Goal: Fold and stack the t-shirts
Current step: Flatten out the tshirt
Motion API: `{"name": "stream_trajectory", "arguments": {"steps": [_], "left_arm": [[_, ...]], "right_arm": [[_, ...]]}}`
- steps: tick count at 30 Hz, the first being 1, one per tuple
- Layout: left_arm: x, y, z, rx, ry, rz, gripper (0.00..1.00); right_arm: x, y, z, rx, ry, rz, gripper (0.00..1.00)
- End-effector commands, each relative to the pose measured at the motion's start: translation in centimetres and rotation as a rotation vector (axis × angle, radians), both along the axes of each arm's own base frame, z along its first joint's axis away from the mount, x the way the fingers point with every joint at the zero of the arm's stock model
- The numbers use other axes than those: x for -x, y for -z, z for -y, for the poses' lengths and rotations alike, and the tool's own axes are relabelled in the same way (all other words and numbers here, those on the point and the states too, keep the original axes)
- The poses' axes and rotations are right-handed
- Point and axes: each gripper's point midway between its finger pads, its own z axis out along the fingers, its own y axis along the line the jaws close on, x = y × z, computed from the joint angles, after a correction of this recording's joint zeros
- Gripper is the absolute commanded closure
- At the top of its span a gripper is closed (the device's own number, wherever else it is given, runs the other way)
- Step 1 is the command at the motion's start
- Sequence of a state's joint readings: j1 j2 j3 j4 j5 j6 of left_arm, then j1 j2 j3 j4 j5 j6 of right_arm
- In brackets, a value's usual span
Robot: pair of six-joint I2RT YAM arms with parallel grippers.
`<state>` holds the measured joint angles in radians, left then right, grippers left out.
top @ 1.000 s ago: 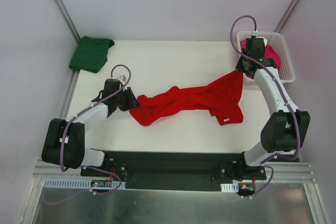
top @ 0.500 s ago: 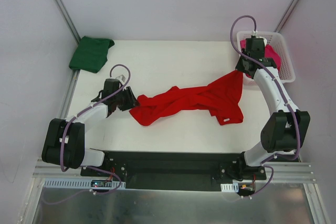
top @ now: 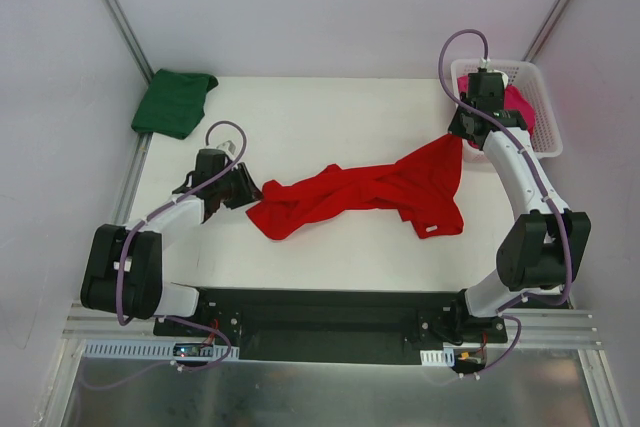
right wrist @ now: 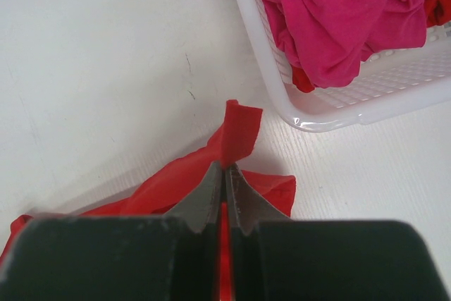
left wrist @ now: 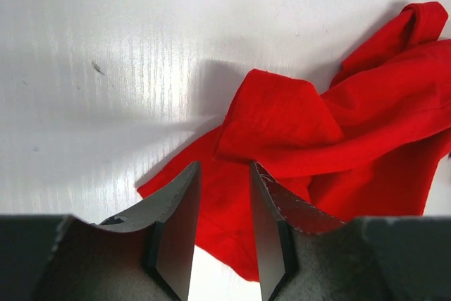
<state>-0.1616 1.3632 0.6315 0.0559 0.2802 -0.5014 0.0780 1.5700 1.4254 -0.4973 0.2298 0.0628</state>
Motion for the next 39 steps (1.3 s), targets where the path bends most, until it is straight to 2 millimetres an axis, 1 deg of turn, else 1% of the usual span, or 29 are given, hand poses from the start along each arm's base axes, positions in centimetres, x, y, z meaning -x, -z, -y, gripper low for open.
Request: {"name": "stream_trajectory", "arguments": {"steps": [1,11,22,25,26,27,30,35,39], "left_arm": [[-1.8,-1.4,0.6,0.037,0.02,0.07,0.67],[-2.3,-1.3,1.4,0.086,0.037,0.083,0.68],[-2.5,-1.0,1.8,0.104,0.041,0.084,0.72],[-2.5,-0.9,1.8,0.106,0.041,0.082,0.78],[-2.5,-0.8,1.8,0.107,0.041,0.08,0.82],[-2.6,-0.8,1.9,0.109,0.042,0.08,0.91],[-2.6,-0.8,1.9,0.107,0.043,0.079,1.0],[-2.6,-1.2,1.9,0.111,0.046,0.089,1.0],[-2.5,-2.3,1.7,0.097,0.048,0.108,1.0]], "right_arm": [[-0.5,-0.7,0.2,-0.002,0.007,0.037,0.98],[-0.7,-0.7,0.2,-0.005,0.004,0.037,0.98],[-0.7,-0.5,0.1,-0.003,0.001,0.031,0.99],[-0.7,-0.4,0.1,-0.001,-0.001,0.029,0.98],[-0.7,-0.4,0.1,-0.002,0.0,0.028,0.98],[-0.7,-0.3,0.2,-0.002,0.002,0.026,0.98],[-0.7,-0.3,0.2,-0.002,0.002,0.026,0.98],[-0.5,-0.5,0.2,0.0,0.004,0.032,0.98],[0.0,-1.2,0.5,0.007,0.011,0.052,0.98]]}}
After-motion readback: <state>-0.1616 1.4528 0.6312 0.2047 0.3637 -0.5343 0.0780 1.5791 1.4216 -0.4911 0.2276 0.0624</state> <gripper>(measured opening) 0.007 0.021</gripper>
